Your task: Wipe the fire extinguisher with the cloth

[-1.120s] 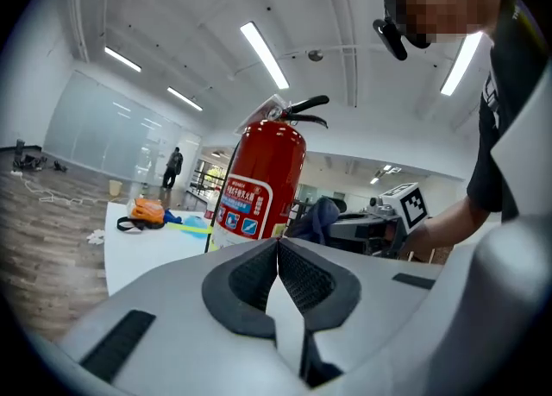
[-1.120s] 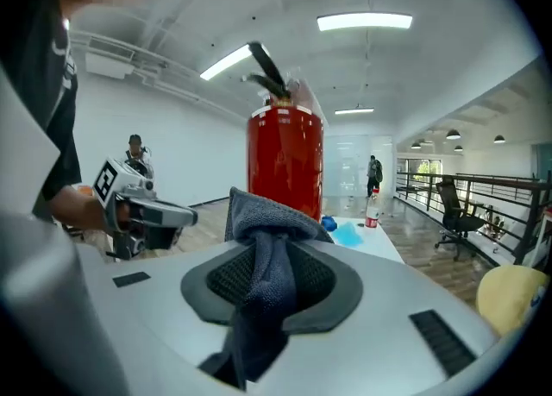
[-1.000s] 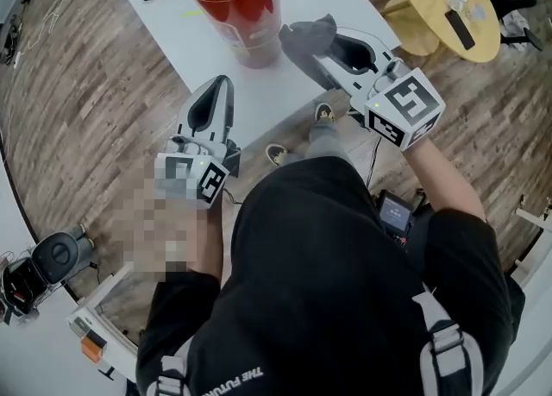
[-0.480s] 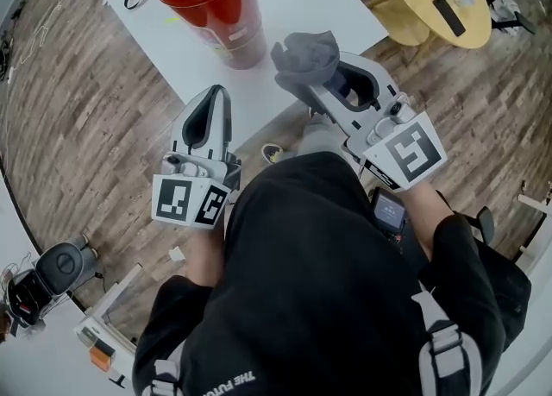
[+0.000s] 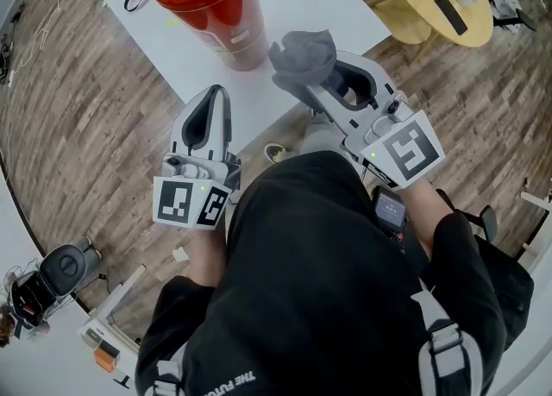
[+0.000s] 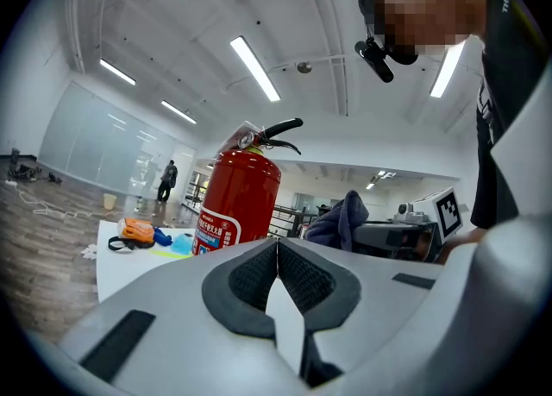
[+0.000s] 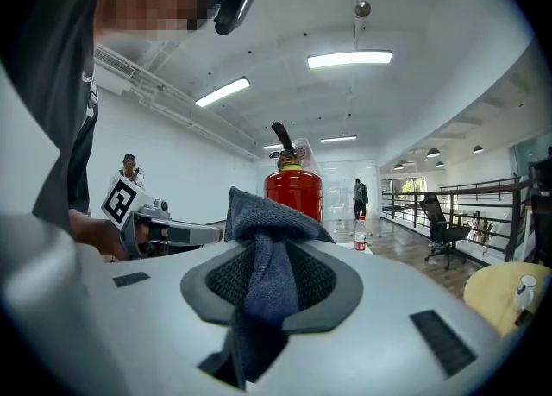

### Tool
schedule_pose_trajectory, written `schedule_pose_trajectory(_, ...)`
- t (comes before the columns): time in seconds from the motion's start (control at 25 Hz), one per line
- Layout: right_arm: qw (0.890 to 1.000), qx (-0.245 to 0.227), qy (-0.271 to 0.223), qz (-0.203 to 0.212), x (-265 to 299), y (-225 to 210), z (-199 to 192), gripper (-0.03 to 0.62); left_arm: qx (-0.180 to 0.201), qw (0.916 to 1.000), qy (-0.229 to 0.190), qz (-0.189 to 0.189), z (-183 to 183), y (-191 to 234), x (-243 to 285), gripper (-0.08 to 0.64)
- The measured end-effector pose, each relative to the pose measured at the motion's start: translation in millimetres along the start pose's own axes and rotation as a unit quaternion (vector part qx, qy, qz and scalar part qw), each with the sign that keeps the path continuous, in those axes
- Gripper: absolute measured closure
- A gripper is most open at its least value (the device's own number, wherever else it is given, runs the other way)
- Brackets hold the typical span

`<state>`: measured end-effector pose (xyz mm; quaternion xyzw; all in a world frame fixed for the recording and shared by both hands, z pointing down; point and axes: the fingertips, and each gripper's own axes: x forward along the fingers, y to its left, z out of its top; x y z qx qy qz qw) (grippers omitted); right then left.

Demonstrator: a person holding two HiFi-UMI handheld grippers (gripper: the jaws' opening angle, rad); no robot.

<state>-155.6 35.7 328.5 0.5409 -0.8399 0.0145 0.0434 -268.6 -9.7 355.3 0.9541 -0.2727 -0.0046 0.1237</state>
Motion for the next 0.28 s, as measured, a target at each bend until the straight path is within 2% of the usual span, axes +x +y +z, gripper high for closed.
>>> schedule_pose_trajectory(0.28, 1.0, 0.006, 0.001, 0.001, 11.1, 0.1, 0.2, 0.492, -0.001, 1.0, 0.004, 0.001, -2.7, 8.9, 1.6, 0.537)
